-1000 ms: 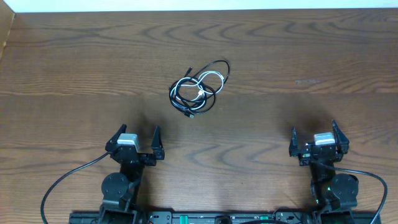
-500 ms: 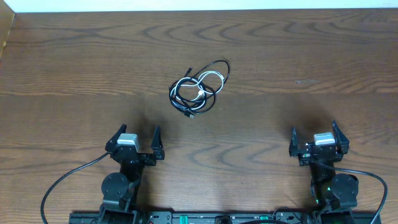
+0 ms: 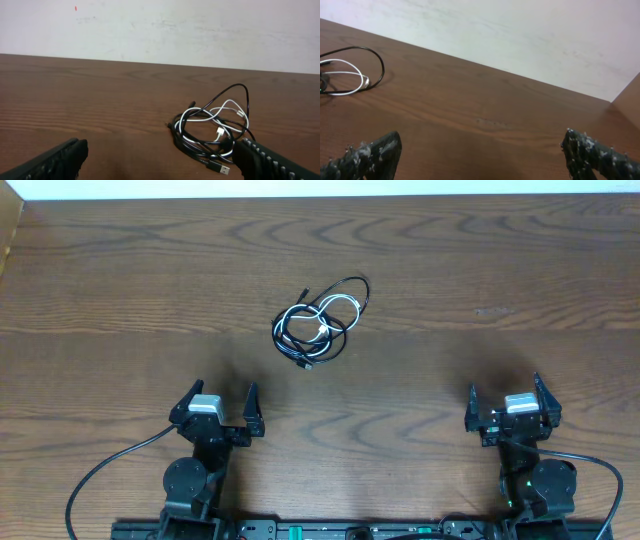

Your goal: Untangle cables

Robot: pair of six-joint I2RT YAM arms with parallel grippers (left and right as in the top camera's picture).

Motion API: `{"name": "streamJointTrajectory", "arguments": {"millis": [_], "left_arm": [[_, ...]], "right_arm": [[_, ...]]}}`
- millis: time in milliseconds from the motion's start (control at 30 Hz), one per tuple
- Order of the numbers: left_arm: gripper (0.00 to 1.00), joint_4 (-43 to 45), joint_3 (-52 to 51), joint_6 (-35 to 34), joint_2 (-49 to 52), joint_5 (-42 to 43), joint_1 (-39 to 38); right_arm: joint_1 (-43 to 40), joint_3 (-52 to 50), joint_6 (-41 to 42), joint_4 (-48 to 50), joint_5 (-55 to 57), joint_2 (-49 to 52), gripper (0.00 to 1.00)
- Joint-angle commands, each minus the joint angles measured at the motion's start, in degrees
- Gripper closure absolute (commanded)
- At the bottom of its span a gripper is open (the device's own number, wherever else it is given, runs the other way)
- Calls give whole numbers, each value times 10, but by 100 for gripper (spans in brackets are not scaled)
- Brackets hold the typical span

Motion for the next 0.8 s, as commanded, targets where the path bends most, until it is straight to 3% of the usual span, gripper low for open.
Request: {"name": "streamJointTrajectory", "arguments": {"millis": [0, 200, 500, 767], "left_arm": [[2, -27, -7, 1, -3, -8, -1], [2, -27, -7, 1, -3, -8, -1], [2, -27, -7, 1, -3, -8, -1], [2, -27, -7, 1, -3, -8, -1]], "right_arm": [[1, -1, -5, -2, 1, -3, 1], [1, -1, 18, -1, -85, -3, 1], [1, 25, 153, 5, -173, -3, 1], [1, 191, 176, -108, -172, 17, 1]]}}
